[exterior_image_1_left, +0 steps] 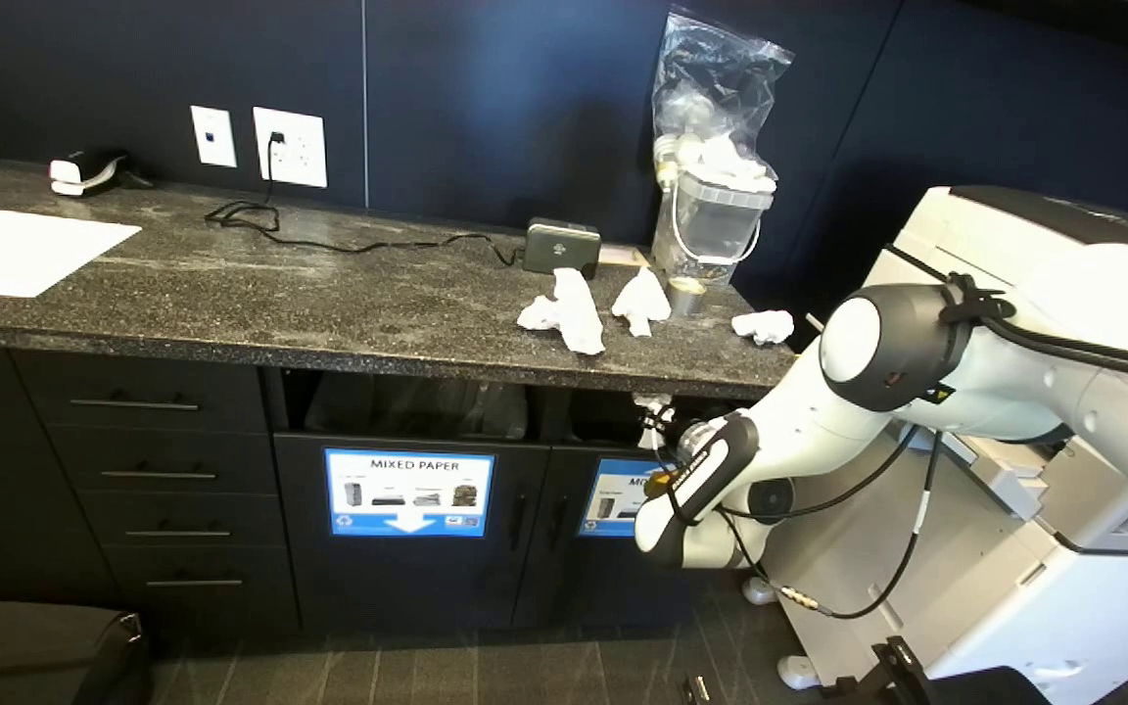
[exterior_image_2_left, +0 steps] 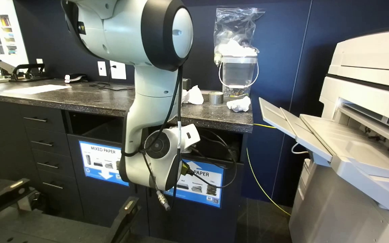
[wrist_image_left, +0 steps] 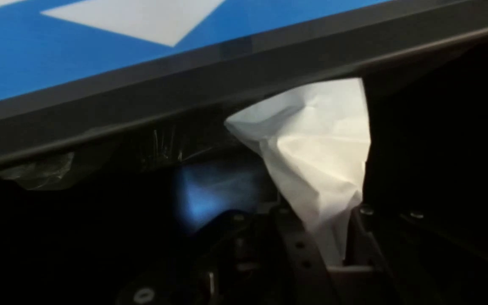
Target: Pick the papers on the counter and put them in the bin
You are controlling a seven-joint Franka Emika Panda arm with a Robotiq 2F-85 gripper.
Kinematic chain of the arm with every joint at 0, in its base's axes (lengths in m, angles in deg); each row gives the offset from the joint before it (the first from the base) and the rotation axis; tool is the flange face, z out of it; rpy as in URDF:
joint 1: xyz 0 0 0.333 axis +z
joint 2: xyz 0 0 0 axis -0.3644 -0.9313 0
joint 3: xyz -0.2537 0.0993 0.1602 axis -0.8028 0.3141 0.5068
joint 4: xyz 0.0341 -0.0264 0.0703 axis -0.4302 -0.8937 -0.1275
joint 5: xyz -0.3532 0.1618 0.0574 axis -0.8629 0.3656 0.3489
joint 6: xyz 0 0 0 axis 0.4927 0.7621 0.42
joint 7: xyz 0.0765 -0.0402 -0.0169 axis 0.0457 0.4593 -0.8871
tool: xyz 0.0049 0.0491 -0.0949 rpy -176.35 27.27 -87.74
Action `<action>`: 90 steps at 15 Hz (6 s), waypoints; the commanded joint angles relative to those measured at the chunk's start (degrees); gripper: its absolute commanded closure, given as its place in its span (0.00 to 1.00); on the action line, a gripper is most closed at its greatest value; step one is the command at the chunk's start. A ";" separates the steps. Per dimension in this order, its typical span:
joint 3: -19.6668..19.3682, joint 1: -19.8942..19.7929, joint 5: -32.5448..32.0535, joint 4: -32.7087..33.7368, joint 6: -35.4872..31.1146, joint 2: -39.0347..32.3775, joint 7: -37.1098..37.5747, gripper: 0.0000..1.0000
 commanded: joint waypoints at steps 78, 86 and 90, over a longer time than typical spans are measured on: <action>-12.53 9.75 8.68 -43.27 37.19 45.57 -15.51 0.00; -22.31 23.72 0.89 -43.65 76.57 66.73 -16.32 0.00; -13.02 18.05 0.78 -35.69 86.50 69.91 -18.39 0.00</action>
